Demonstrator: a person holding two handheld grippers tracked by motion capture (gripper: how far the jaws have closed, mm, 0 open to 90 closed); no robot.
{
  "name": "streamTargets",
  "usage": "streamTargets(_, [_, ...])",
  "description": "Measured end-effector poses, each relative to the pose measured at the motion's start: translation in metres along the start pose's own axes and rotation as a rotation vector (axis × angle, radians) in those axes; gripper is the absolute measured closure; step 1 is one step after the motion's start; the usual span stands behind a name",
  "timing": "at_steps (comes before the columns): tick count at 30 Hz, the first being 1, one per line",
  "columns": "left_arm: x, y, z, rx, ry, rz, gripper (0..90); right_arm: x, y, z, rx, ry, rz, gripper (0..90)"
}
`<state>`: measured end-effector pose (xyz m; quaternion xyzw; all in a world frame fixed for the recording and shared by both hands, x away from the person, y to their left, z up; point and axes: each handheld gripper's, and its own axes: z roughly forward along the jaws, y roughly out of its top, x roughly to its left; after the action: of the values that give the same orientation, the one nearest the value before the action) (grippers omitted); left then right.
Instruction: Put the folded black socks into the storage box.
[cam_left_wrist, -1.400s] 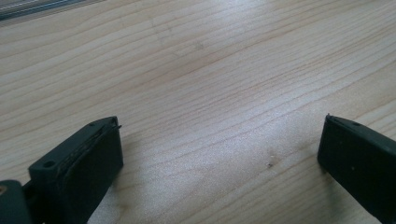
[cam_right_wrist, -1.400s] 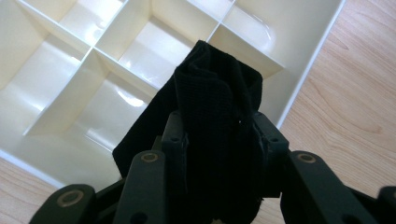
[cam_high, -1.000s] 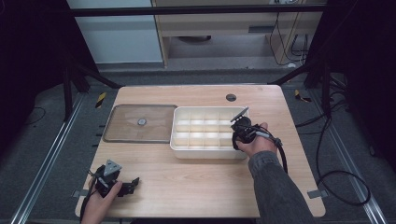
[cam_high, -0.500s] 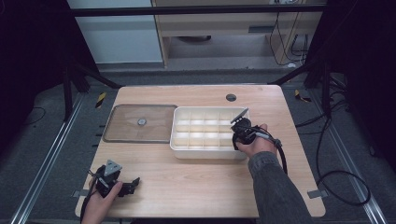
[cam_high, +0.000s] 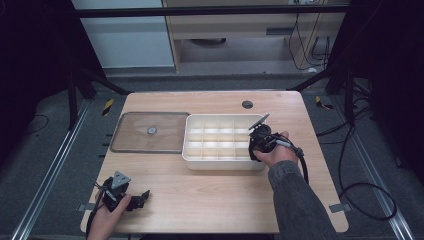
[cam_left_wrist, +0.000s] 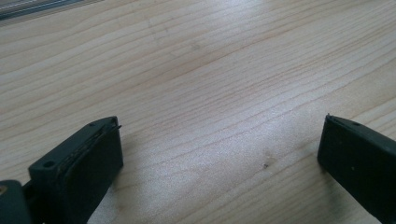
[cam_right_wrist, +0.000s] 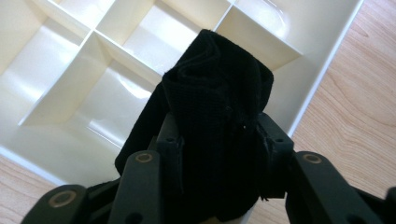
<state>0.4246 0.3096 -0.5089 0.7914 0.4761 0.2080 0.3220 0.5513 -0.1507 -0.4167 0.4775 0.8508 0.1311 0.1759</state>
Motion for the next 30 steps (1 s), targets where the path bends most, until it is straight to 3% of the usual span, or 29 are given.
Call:
streamTargets(5, [0.000, 0.000, 0.000, 0.000, 0.000, 0.000, 0.0, -0.002, -0.001, -0.006, -0.020, 0.016, 0.020, 54.4])
streamTargets(7, [0.000, 0.000, 0.000, 0.000, 0.000, 0.000, 0.0, -0.003, -0.002, -0.011, -0.033, 0.019, 0.020, 47.7])
streamTargets(16, [0.000, 0.000, 0.000, -0.001, 0.000, -0.002, 0.0, -0.008, -0.006, -0.040, -0.101, 0.082, 0.039, 32.1])
streamTargets(19, [0.000, 0.000, 0.000, -0.003, 0.000, -0.004, 0.0, -0.016, -0.006, -0.055, -0.126, 0.109, 0.057, 27.6])
streamTargets(30, [0.000, 0.000, 0.000, -0.003, 0.001, 0.000, 0.0, -0.038, -0.003, -0.091, -0.207, 0.095, 0.120, 12.3])
